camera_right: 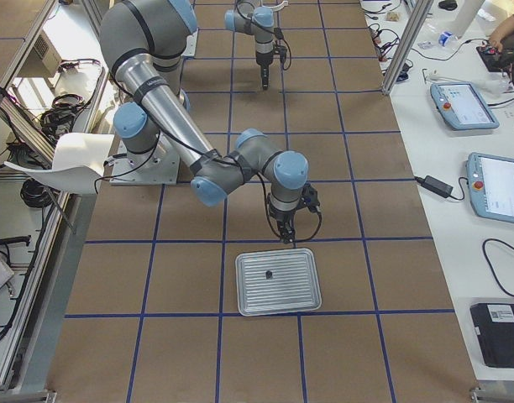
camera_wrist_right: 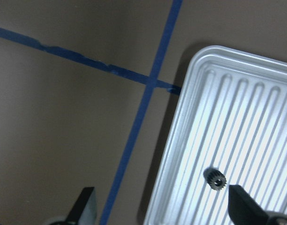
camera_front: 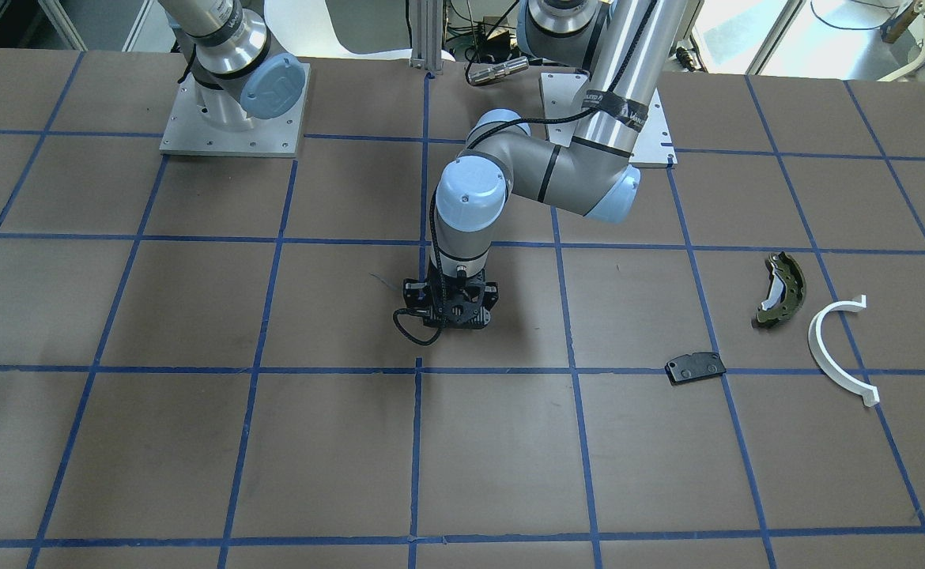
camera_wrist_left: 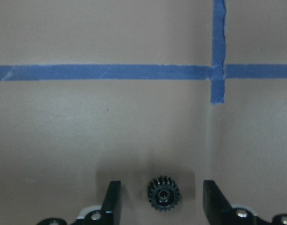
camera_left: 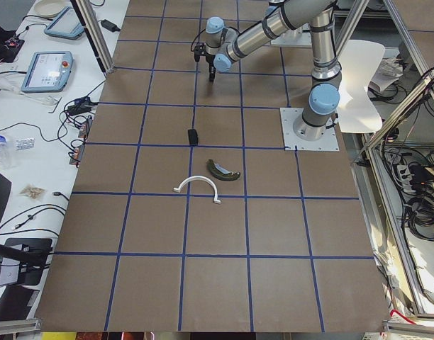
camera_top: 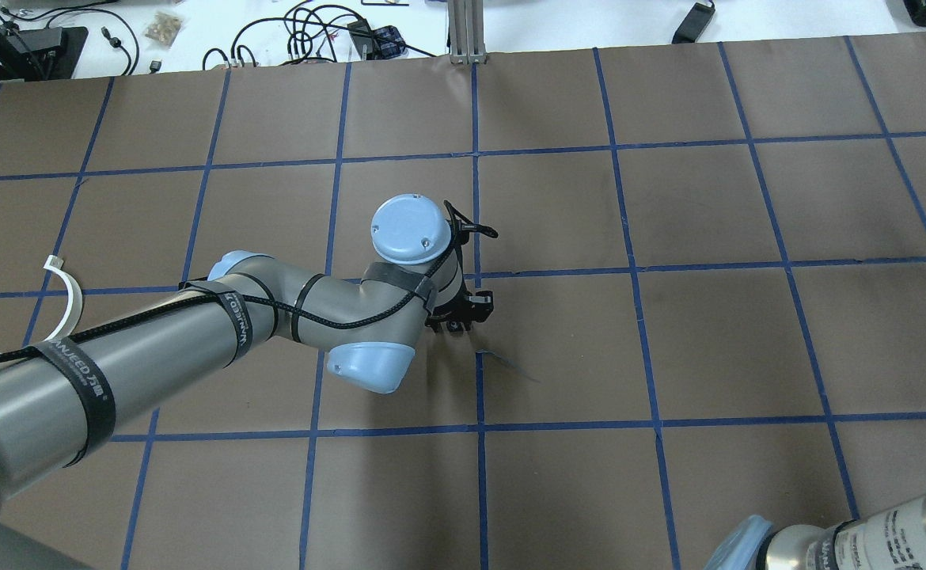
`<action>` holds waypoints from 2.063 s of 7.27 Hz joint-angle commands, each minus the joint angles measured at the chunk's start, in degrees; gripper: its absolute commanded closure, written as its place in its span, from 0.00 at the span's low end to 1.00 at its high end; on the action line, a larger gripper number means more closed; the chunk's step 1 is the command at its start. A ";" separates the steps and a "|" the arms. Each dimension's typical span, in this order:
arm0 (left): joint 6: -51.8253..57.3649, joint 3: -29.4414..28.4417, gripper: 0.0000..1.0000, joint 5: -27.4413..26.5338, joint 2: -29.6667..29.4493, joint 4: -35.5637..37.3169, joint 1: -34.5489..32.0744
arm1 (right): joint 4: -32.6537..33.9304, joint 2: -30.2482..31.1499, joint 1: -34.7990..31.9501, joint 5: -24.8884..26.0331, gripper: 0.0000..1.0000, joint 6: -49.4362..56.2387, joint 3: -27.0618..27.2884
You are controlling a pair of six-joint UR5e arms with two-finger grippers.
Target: Place bearing gear from tray to pile
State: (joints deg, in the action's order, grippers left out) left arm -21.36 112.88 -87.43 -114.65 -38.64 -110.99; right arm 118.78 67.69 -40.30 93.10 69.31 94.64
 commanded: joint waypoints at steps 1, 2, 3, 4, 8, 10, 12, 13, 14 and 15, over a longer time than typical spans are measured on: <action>0.27 -0.21 1.00 -0.11 0.04 0.23 -0.02 | 2.77 -6.05 2.15 0.77 0.00 4.86 -4.35; 0.79 -0.64 1.00 -0.90 1.17 0.15 0.16 | 2.77 -9.22 2.15 0.77 0.00 5.66 -7.68; 1.67 -2.39 1.00 -2.64 2.23 -0.55 1.03 | 2.77 -11.60 2.24 0.94 0.02 6.97 -9.72; 2.11 -4.32 1.00 -2.57 3.20 -4.38 5.04 | 2.69 -12.14 2.41 1.21 0.03 7.07 -9.83; 19.89 -4.17 1.00 -8.81 10.13 -16.62 21.63 | 1.98 -14.61 2.42 1.90 0.09 7.07 -9.30; 31.08 2.12 1.00 -10.82 12.95 -15.94 30.53 | 1.89 -14.78 2.50 2.79 0.15 6.98 -9.13; 39.95 10.22 1.00 -14.44 14.89 -9.65 39.31 | 1.89 -15.14 2.50 5.07 0.26 6.98 -8.77; 42.87 12.86 1.00 -14.00 14.81 -5.69 43.10 | 1.89 -15.40 2.50 5.25 0.26 6.98 -8.51; 43.16 13.32 1.00 -14.00 14.29 -4.78 44.18 | 1.89 -15.31 2.42 6.21 0.32 6.98 -8.16; 43.16 13.24 0.01 -13.56 13.93 -4.78 44.54 | 1.81 -15.40 2.50 6.83 0.50 6.81 -8.16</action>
State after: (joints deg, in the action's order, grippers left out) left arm 21.12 125.54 -101.32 -100.32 -44.35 -67.73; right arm 120.65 52.37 -37.82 99.08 76.24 86.33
